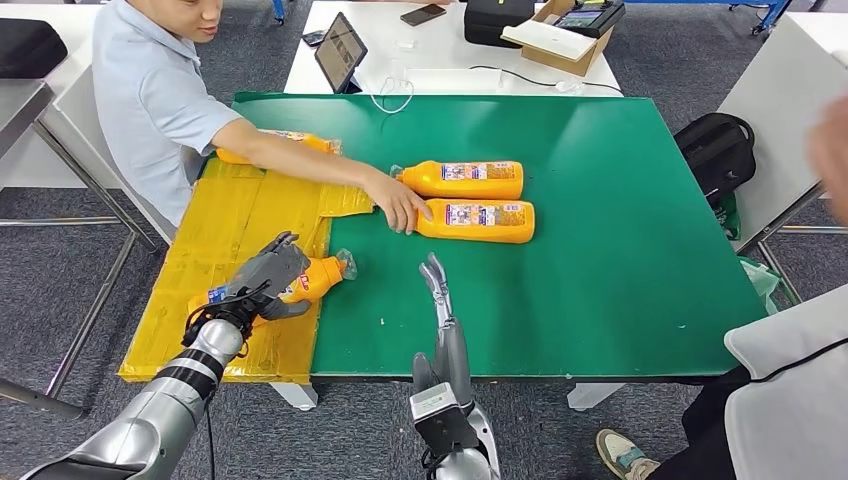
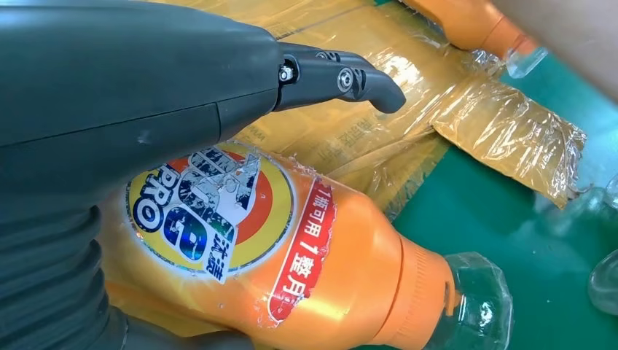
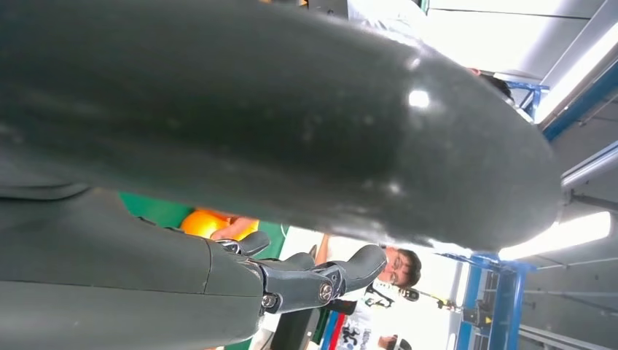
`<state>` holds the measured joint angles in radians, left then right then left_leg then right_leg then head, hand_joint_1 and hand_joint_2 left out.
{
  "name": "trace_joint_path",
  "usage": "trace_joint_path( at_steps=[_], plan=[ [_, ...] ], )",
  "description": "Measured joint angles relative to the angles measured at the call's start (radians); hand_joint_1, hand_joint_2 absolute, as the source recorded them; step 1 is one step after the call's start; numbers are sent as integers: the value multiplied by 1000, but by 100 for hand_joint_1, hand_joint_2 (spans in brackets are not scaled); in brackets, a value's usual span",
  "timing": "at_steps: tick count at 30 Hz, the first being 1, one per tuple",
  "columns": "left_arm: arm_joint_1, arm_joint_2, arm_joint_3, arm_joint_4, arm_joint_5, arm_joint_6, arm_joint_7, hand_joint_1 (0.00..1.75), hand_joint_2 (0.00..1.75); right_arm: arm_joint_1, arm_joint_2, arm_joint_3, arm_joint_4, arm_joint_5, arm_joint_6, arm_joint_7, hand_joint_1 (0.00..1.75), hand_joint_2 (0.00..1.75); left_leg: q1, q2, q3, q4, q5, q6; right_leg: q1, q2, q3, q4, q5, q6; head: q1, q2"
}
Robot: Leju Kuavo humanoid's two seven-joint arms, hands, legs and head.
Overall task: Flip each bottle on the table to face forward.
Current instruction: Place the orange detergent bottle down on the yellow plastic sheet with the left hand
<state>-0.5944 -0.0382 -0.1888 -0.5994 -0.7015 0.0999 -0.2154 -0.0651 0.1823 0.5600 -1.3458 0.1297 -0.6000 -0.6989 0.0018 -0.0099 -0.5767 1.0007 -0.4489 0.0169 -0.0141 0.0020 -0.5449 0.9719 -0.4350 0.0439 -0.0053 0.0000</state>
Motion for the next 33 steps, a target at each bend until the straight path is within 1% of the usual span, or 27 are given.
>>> trace_joint_path(
  at_steps=[13, 15, 17, 19, 21, 22, 23, 25, 27, 28, 29, 30, 31, 32, 33],
  plan=[
    [-2, -3, 2, 4, 1, 0, 0, 0, 175, 0, 0, 0, 5, 0, 0, 0, 0, 0, 0, 0, 1, 0, 0, 0, 0, 0, 1, 0, 0, 0, 0, 0],
    [-1, -3, 4, 4, 20, -6, -10, 0, 175, 0, 0, 0, 6, 0, -5, 0, 0, 0, 0, 0, 1, 0, 0, 0, 0, 0, 1, 0, 0, 0, 0, 0],
    [5, -6, 17, -2, 98, -37, -44, 0, 175, -1, 0, 0, 9, 1, -18, 0, 0, 0, 0, 0, 1, 0, 0, 0, 0, 0, 1, 0, 0, 0, 0, 0],
    [33, -17, 47, -38, 261, -90, -105, 0, 175, -1, -1, 0, 11, 9, -44, 0, 0, 0, 0, 0, 1, 0, 0, 0, 0, 0, 1, 0, 0, 0, 0, 0],
    [91, -40, 82, -112, 456, -123, -157, 0, 175, -1, -4, 0, 12, 29, -73, 0, 0, 0, 0, 1, 1, 0, 0, 1, 0, 0, 1, 0, 0, 0, 0, 0],
    [129, -53, 95, -160, 539, -117, -177, 0, 175, 0, -6, -1, 13, 45, -82, 0, 0, 0, 0, 1, 1, 0, 0, 1, 0, 0, 0, 0, 0, 0, 0, 0],
    [167, -64, 102, -216, 607, -90, -199, 0, 175, 3, -7, -5, 12, 69, -88, 0, 0, 0, 0, 2, 0, 0, 0, 1, 0, 1, 0, 0, 0, 0, 0, 0],
    [245, -86, 109, -349, 723, 2, -265, 0, 175, 14, -8, -26, 7, 152, -92, 0, 0, 87, -1, 3, -2, 0, 0, 1, 0, 1, -3, 0, 0, 0, 0, 0],
    [322, -104, 118, -490, 798, 107, -335, 0, 175, 22, -9, -58, 2, 280, -94, 13, 0, 175, 0, 3, -4, 0, 0, 1, 0, 2, -5, 0, 0, 0, 0, 0],
    [368, -112, 123, -574, 809, 163, -371, 0, 175, 17, -22, -79, 7, 374, -94, 46, 0, 175, 0, 4, -5, 0, -1, 1, 0, 3, -6, -1, 0, 0, 0, 0],
    [421, -120, 126, -679, 803, 215, -406, 0, 175, 2, -48, -101, 24, 489, -93, 108, 0, 175, -1, 5, -5, 0, -1, 1, -1, 4, -6, -1, 0, 0, -1, 0],
    [475, -130, 126, -794, 790, 264, -443, 0, 175, -17, -83, -129, 48, 626, -92, 188, 0, 175, -1, 4, -5, 1, -1, 1, -1, 4, -7, -1, 0, 1, -1, 0],
    [526, -140, 122, -899, 780, 291, -467, 0, 175, -36, -127, -159, 80, 751, -92, 275, 0, 175, -2, 2, -5, 1, -1, 2, -2, 3, -6, -2, -1, 2, -1, 0],
    [574, -146, 115, -997, 783, 305, -481, 0, 175, -57, -170, -196, 119, 840, -93, 342, 0, 175, -3, -1, -5, 1, -1, 3, -3, 0, -5, -2, -2, 3, 2, 0],
    [617, -148, 106, -1070, 798, 307, -481, 0, 175, -78, -204, -234, 162, 880, -93, 366, 0, 175, -3, -4, -6, 1, -1, 4, -3, -2, -5, -2, -2, 4, 4, 0]
  ],
)
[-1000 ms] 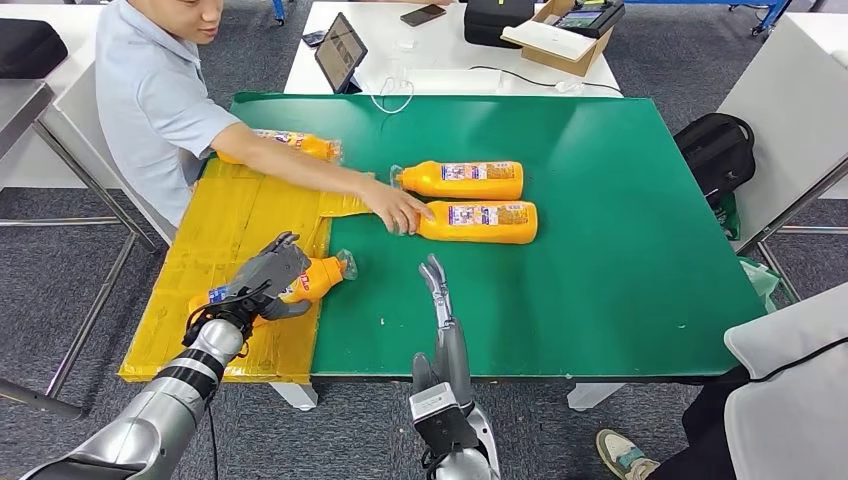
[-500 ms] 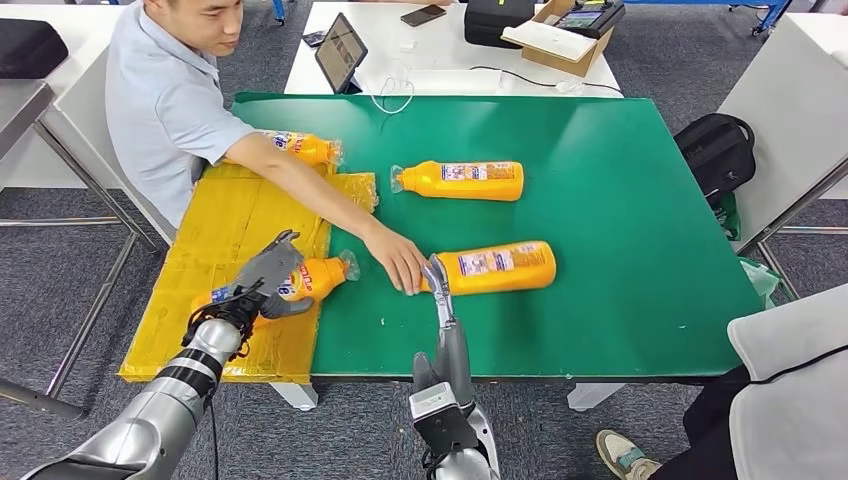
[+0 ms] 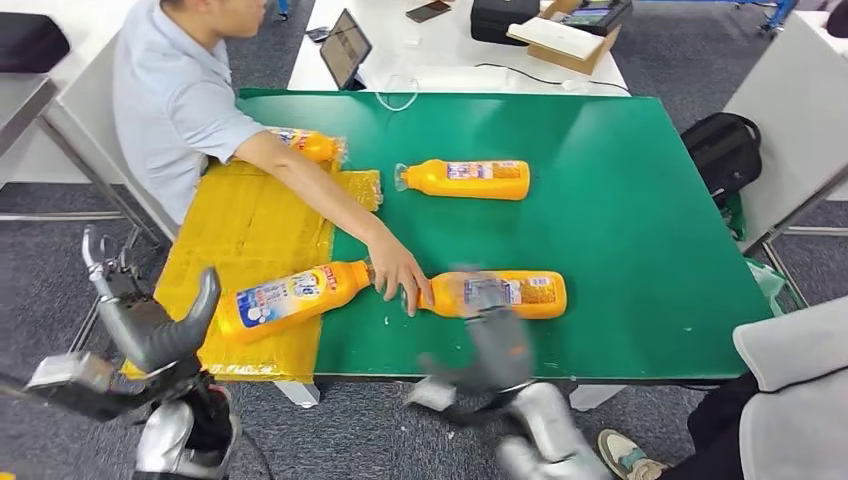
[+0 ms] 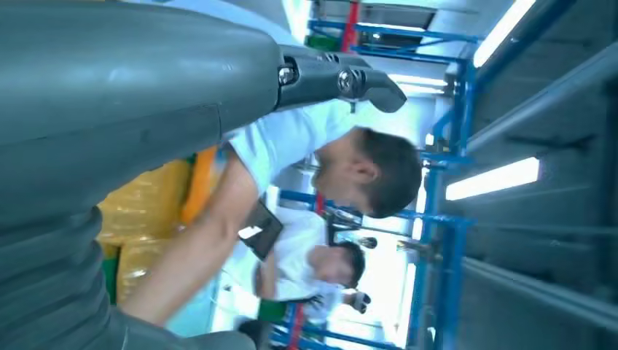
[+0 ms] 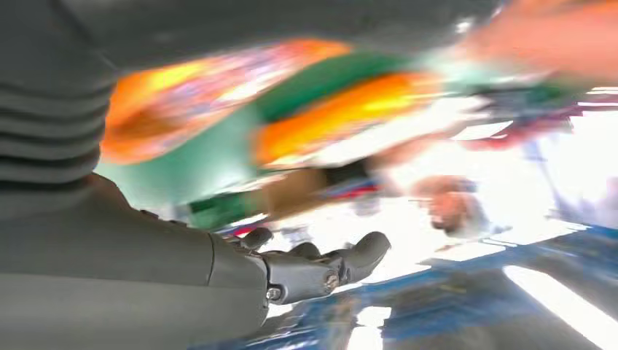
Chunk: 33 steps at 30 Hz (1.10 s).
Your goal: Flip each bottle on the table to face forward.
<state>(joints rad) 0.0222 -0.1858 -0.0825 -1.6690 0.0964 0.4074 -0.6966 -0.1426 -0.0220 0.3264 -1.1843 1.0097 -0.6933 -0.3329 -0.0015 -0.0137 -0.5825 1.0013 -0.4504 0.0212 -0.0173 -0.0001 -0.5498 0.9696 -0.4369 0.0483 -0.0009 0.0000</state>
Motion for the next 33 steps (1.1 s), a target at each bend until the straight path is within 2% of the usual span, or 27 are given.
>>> trace_joint_path(
  at_steps=[2, 4, 6, 13, 17, 25, 30, 33],
  plan=[
    [63, 7, -26, -104, 41, -17, 22, 0, 175, -41, -46, -66, 82, -4, 0, -24, 0, 175, -1, 0, -1, 0, 0, 1, -1, -1, -1, 0, 1, 1, 4, 0],
    [85, 16, -53, -146, 76, -51, 50, 0, 175, -67, -63, -101, 139, -6, 0, -49, 0, 175, -2, 1, -1, 0, 1, 2, -1, -1, -1, 0, 2, 2, 2, 0],
    [93, 21, -71, -159, 82, -66, 52, 0, 175, -80, -73, -116, 178, 25, 0, -31, 0, 175, -2, -1, -1, 0, 2, 2, -1, -1, 0, 0, 2, 2, 2, 0],
    [112, 28, -89, -195, -29, 3, -2, 0, 175, -126, -115, -119, 271, 120, 38, 76, 0, 175, -1, 1, -2, 0, 2, 2, -1, -1, -1, 0, 2, 2, 2, 0],
    [115, 32, -102, -214, -70, 19, -4, 0, 175, -186, -134, -119, 355, 118, 45, 84, 0, 175, -1, 0, -2, 0, 2, 2, -1, -1, -1, 0, 2, 2, 2, 0],
    [101, 36, -143, -223, -84, 23, -5, 0, 175, -272, -117, -118, 494, 105, 54, 68, 0, 175, -2, 0, -2, 0, 3, 2, -1, -1, -1, 0, 2, 2, 2, 0],
    [82, 43, -169, -220, -77, 11, -5, 0, 175, -321, -89, -110, 577, 154, 30, 109, 0, 175, -1, 1, -2, 0, 3, 2, -1, -1, -1, 1, 2, 2, 2, 0],
    [68, 47, -189, -212, -83, 8, -4, 0, 175, -359, -70, -105, 628, 157, 63, 130, 0, 175, -1, 1, -2, 0, 3, 2, -1, -1, -1, 1, 2, 2, 2, 0]
  ],
)
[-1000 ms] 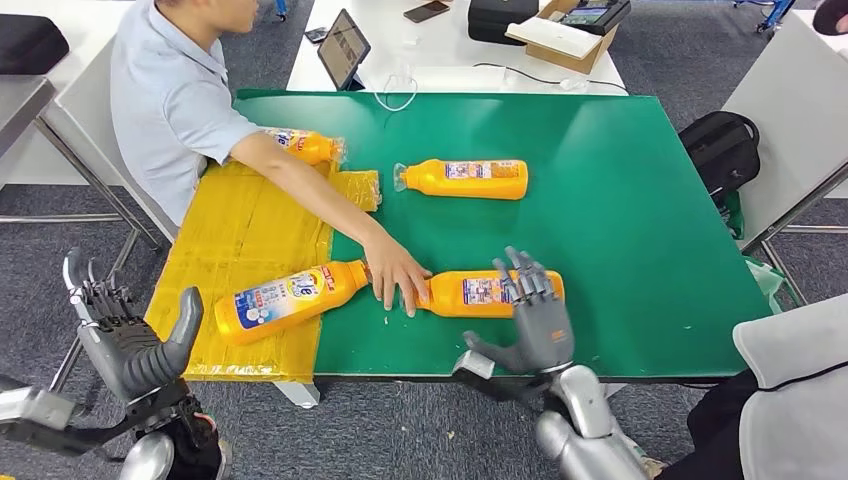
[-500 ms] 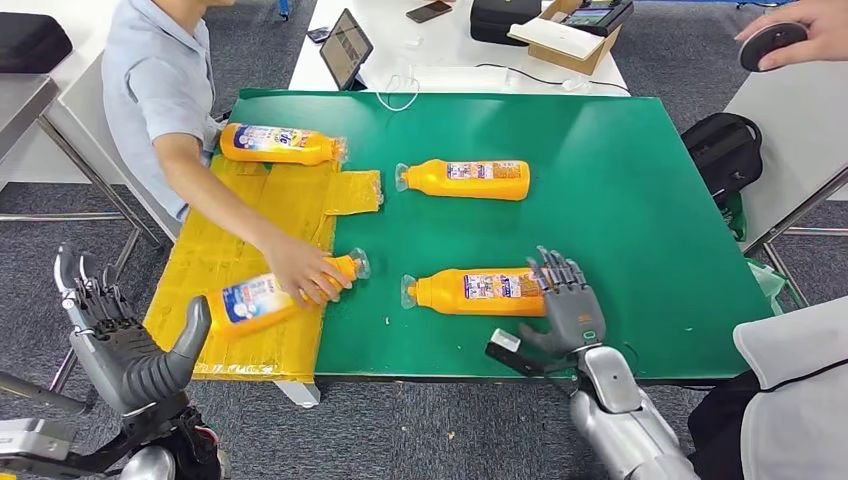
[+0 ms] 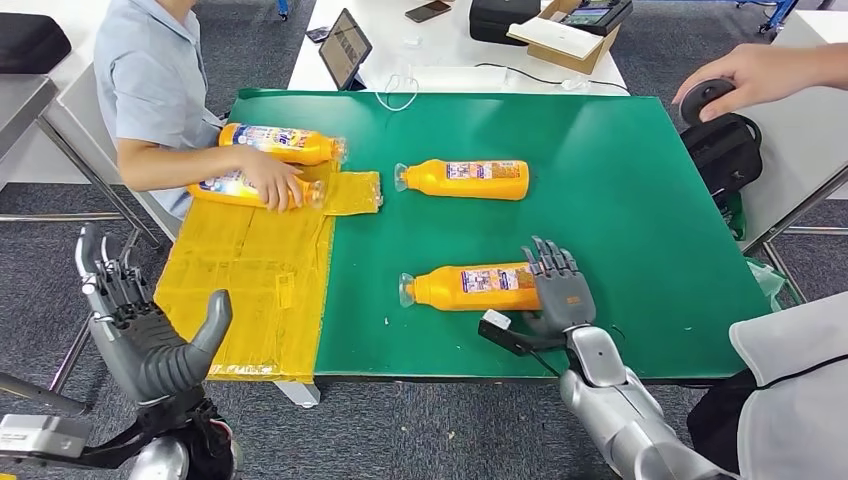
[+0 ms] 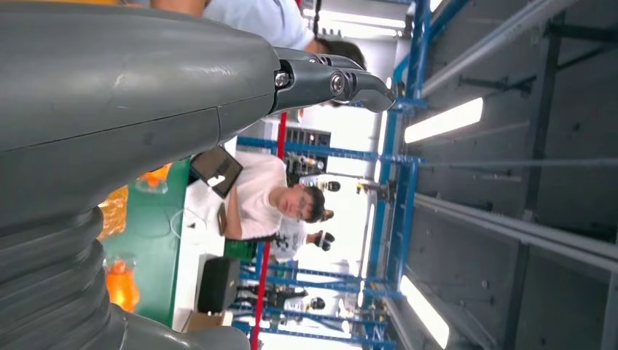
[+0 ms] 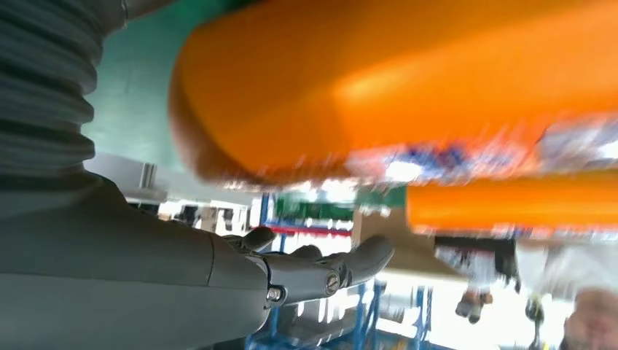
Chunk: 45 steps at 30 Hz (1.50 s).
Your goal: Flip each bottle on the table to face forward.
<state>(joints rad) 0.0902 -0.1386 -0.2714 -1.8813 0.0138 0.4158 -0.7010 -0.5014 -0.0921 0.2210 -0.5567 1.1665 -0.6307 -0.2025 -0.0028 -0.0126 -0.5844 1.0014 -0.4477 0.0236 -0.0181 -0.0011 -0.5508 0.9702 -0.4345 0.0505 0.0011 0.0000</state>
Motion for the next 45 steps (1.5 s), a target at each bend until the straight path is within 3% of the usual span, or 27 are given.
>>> trace_joint_path(
  at_steps=[6, 8, 10, 11, 12, 17, 21, 24, 27, 30, 33, 36, 38, 41, 45],
  plan=[
    [-42, 6, -28, 37, 22, -11, 13, 0, 175, -61, 40, -7, 82, -99, 142, -51, 0, 175, 0, 1, 1, 0, 0, 0, 0, 0, 0, 0, 0, 0, 0, 0],
    [-59, 7, -35, 53, 31, -18, 17, 0, 175, -78, 56, -9, 104, -107, 182, -49, 72, 175, 0, 4, 2, 0, 0, 0, 0, 2, 1, 0, 0, 0, 0, 0],
    [-76, 8, -44, 68, 35, -23, 20, 0, 175, -95, 67, -8, 124, -100, 219, -40, 158, 175, 0, 5, 3, 0, 0, 0, 0, 3, 1, 0, 0, 0, 0, 0],
    [-83, 8, -48, 75, 36, -26, 21, 0, 175, -104, 71, -8, 132, -93, 239, -33, 167, 175, 0, 5, 3, 0, 0, 0, 0, 3, 1, 0, 0, 0, 0, 0],
    [-90, 8, -51, 82, 37, -29, 23, 0, 175, -114, 74, -6, 140, -86, 262, -24, 169, 175, 0, 5, 4, 0, 0, 0, 0, 3, 2, 0, 0, 0, 0, 0],
    [-122, 12, -70, 122, 28, -48, 66, 0, 175, -172, 75, 12, 176, -59, 435, 58, 142, 175, 0, 6, 9, 0, 0, 0, 0, 4, 5, -1, 0, 0, 0, 0],
    [-136, 18, -79, 167, 31, -82, 97, 0, 175, -207, 72, 26, 197, -54, 581, 117, 167, 175, 0, 5, 14, 0, -1, 0, 0, 4, 4, -1, 0, 0, 0, 0],
    [-141, 21, -79, 188, 36, -98, 101, 0, 175, -217, 69, 29, 203, -61, 611, 121, 175, 175, 0, 4, 16, 0, -1, 0, 0, 4, 4, -1, 0, 0, 0, 0],
    [-145, 24, -80, 198, 34, -110, 101, 0, 175, -217, 68, 22, 205, -119, 619, 77, 175, 175, 0, 4, 16, 0, -1, 0, 0, 4, 8, -1, 0, 0, 0, 0],
    [-145, 27, -84, 204, 29, -130, 105, 0, 175, -209, 70, -20, 204, -261, 630, -65, 175, 175, 0, 5, 16, 0, -1, 0, 0, 4, 13, -1, 0, 0, 1, 0],
    [-142, 31, -91, 216, 30, -165, 141, 0, 175, -172, 91, -89, 184, -429, 625, -265, 175, 175, 0, 8, 16, 0, -1, 0, 0, 8, 14, -1, 1, 0, 0, 0],
    [-124, 30, -95, 246, 55, -194, 208, 0, 175, -91, 140, -147, 109, -593, 593, -390, 175, 175, 1, 9, 15, 0, -1, 0, 1, 9, 12, -1, 1, 0, 0, 0],
    [-96, 20, -94, 274, 62, -160, 226, 0, 175, -7, 183, -168, 0, -726, 560, -420, 175, 175, 2, 7, 12, -1, -1, -1, 2, 8, 9, 0, 1, 0, 0, 0],
    [-48, -6, -92, 302, 35, -25, 168, 0, 175, 129, 248, -167, -232, -916, 465, -405, 175, 175, 4, 6, 6, 0, -1, -1, 4, 7, 4, 0, 0, 0, 0, 0],
    [-2, -25, -90, 306, 38, 65, 135, 0, 175, 252, 300, -129, -472, -1035, 339, -385, 175, 175, 4, 6, 1, -1, -1, -1, 3, 7, -1, 0, 0, 0, 0, 0]
  ],
)
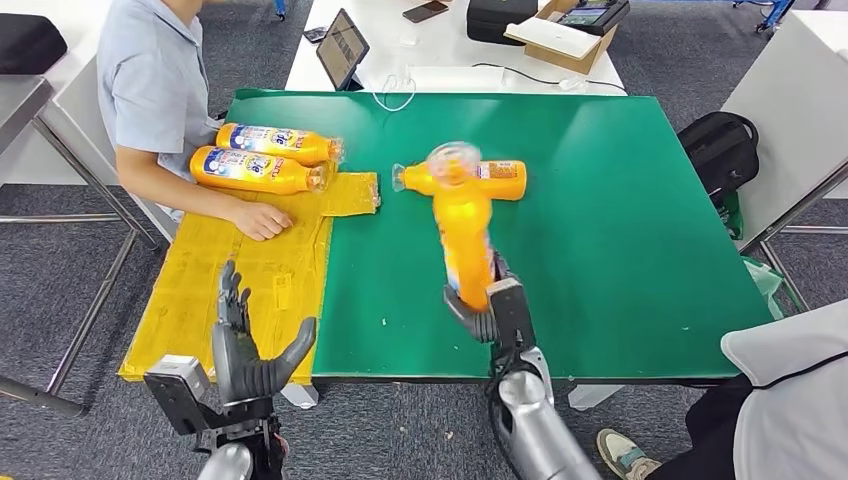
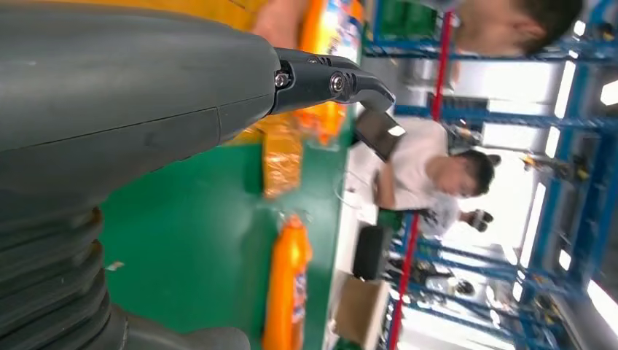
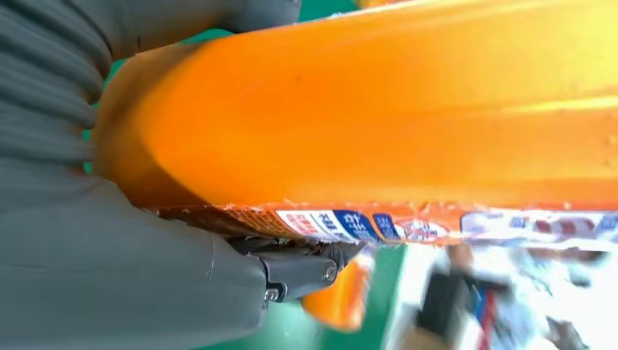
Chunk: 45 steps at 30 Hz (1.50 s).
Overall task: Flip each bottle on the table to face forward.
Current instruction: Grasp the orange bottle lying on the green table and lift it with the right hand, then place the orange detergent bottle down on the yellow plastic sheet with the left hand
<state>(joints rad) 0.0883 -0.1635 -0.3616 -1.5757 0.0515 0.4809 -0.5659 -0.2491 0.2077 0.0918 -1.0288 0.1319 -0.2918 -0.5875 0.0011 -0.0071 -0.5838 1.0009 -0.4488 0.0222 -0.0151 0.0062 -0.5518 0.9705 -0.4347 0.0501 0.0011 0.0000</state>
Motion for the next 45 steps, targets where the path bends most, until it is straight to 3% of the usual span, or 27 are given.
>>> trace_joint_path(
  at_steps=[3, 6, 15, 24, 36, 38, 39, 40, 41, 43, 45],
  plan=[
    [16, -3, -1, 0, -2, 2, 7, 0, 175, 51, 14, 27, -105, -15, -46, -14, 175, 175, -1, 0, -2, 0, 0, 0, -1, 0, -2, 0, 0, 0, 0, 0],
    [27, 11, -19, 0, -21, -73, 23, 0, 175, 85, 18, 69, -169, 12, -79, -31, 175, 175, -2, -1, -2, 0, 0, 0, -2, 0, -2, 0, 0, 0, 0, 0],
    [36, 64, -109, 0, -72, -231, -6, 0, 175, 114, 11, 219, -193, 78, -29, -26, 175, 175, -1, 0, -2, 0, 0, 0, -1, 0, -2, 0, 0, 0, 0, 0],
    [-12, 66, -152, -1, -18, -332, -7, 0, 175, 63, 13, 456, -37, 190, 20, -37, 175, 175, -1, 0, -2, 0, 0, 0, -2, 0, -2, 0, 0, 0, 0, 0],
    [-11, 79, -143, 0, 107, -359, -4, 0, 175, -35, 33, 558, 147, 192, -17, -57, 175, 175, -1, 1, -2, 0, 0, 0, -2, 0, -4, 0, 0, 0, 0, 0],
    [-8, 80, -138, 1, 111, -359, -5, 82, 175, -45, 36, 566, 167, 192, -18, -61, 174, 175, -1, 1, -2, 0, 0, 0, -2, 0, -4, 0, 0, 0, 0, 0],
    [-6, 80, -136, 1, 115, -358, -5, 126, 175, -50, 38, 570, 175, 192, -18, -61, 164, 175, -1, 1, -2, 0, 0, 0, -2, 0, -4, 0, 0, 0, 0, 0],
    [-5, 80, -133, 2, 123, -357, -4, 169, 175, -54, 39, 574, 184, 193, -17, -61, 129, 175, -1, 2, -2, 0, 0, 0, -2, 0, -4, 0, 0, 0, 0, 0],
    [-4, 80, -131, 4, 133, -356, -3, 175, 175, -58, 41, 579, 192, 195, -17, -61, 86, 175, -1, 2, -2, 0, 0, 0, -2, 0, -4, 0, 0, 0, 0, 0],
    [-4, 79, -127, 8, 160, -354, 4, 175, 175, -65, 43, 592, 209, 199, -20, -62, 8, 87, -1, 2, -2, 0, 0, 0, -2, 0, -4, 0, 0, 0, 0, 0],
    [-7, 79, -123, 11, 189, -354, 14, 175, 175, -67, 44, 605, 222, 200, -31, -64, 0, 0, -1, 1, -2, 0, 0, 0, -2, 0, -4, 0, 0, 0, 0, 0]
  ],
)
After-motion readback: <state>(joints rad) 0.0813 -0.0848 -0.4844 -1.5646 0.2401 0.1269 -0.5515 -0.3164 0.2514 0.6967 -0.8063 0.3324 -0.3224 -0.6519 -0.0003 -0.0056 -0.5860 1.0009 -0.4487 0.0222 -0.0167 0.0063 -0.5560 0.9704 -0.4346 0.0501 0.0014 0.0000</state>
